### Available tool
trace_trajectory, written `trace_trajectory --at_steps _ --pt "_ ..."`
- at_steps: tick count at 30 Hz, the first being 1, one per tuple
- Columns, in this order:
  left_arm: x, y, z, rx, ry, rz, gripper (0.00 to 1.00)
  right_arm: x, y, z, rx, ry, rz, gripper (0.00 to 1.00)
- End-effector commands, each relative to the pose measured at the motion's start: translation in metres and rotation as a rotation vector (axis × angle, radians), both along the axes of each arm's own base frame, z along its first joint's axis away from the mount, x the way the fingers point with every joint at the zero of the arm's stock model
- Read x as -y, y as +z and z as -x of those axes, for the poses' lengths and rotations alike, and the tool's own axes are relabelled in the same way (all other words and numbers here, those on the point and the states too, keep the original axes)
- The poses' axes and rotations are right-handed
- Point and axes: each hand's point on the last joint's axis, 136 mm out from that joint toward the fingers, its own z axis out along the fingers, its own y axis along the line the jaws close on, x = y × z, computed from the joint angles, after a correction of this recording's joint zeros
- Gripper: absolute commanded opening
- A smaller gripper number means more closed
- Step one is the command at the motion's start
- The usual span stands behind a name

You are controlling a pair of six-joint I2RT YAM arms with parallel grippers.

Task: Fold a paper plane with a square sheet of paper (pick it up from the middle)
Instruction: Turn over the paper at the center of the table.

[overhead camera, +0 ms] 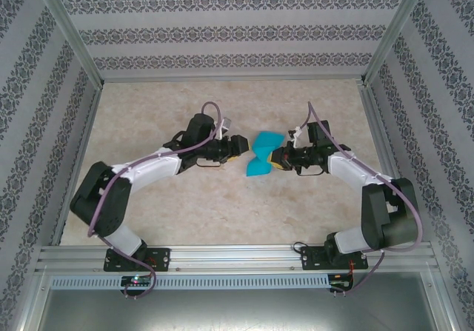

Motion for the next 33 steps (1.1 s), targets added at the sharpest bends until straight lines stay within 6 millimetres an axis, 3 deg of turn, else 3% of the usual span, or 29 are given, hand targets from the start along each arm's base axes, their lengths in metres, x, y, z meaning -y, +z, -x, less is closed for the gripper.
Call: trace_trajectory --at_steps 1,6,13,17,22,33 --pt "-0.025 0.006 0.008 0.046 0.014 -0.137 0.67 0.024 -0.011 0.016 -0.017 0.056 0.212 0.0" --pt "-0.044 0.01 0.019 0.069 0.038 -0.21 0.73 0.05 -0.003 0.018 0.006 0.077 0.433 0.0" --pt "-0.058 0.006 0.03 0.088 0.058 -0.238 0.78 0.117 0.027 0.025 0.061 0.136 1.007 0.0" --pt "-0.067 0.001 0.035 0.087 0.073 -0.265 0.83 0.13 0.038 0.023 0.062 0.216 1.265 0.0" --pt "-0.08 -0.005 0.043 0.077 0.087 -0.298 0.86 0.113 0.033 0.011 0.089 0.313 1.454 0.0" --pt "-0.107 -0.024 0.062 0.03 0.141 -0.31 0.87 0.032 -0.001 -0.013 0.167 0.533 1.588 0.0"
